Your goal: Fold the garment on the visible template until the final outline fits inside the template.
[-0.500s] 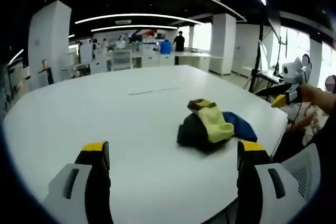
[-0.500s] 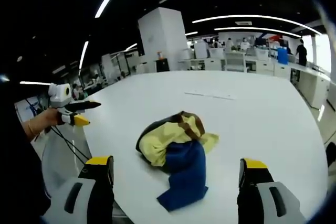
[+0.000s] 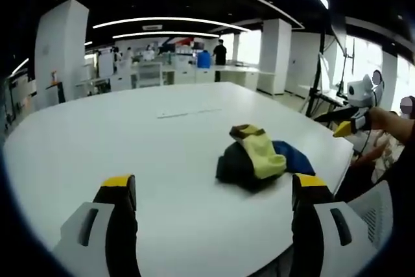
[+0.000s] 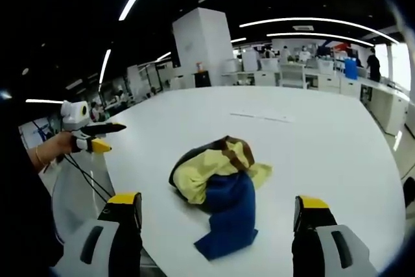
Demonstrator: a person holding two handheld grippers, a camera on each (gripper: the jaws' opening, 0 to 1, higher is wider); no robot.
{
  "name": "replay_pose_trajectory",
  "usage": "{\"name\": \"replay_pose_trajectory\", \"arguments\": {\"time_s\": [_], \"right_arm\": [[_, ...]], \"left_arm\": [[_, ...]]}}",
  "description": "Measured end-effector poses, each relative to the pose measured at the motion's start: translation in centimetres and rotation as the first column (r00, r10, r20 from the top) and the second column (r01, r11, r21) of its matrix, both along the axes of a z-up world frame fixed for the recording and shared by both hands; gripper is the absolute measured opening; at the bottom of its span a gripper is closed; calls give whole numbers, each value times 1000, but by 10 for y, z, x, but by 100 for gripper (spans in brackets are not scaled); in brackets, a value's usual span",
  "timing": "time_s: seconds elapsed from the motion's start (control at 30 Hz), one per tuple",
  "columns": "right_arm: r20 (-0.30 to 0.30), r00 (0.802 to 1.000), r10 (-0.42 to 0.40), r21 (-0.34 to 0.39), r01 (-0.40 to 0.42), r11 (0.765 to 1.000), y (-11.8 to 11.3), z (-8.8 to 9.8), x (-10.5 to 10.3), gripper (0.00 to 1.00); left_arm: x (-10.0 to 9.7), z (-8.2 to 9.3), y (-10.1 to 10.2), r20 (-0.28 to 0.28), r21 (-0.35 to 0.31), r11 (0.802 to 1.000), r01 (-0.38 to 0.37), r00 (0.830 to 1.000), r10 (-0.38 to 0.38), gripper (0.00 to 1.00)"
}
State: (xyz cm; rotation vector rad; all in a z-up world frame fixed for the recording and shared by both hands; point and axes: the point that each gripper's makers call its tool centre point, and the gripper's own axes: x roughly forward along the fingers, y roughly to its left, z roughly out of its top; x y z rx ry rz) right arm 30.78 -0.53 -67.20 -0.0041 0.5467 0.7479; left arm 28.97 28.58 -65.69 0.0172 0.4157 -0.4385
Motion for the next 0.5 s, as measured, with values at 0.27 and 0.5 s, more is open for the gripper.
{"name": "replay_pose_trajectory", "arguments": {"time_s": [0.27, 0.5], "right_arm": [[-2, 1000, 8, 0, -8, 1000, 0, -2, 3, 95], [-2, 1000, 22, 4, -22, 1000, 5, -3, 8, 89]], "left_arm": [[1, 0, -4, -2, -17, 1000, 6, 1000, -6, 94], [5, 5, -13, 14, -20, 999, 39, 999, -38, 91]]}}
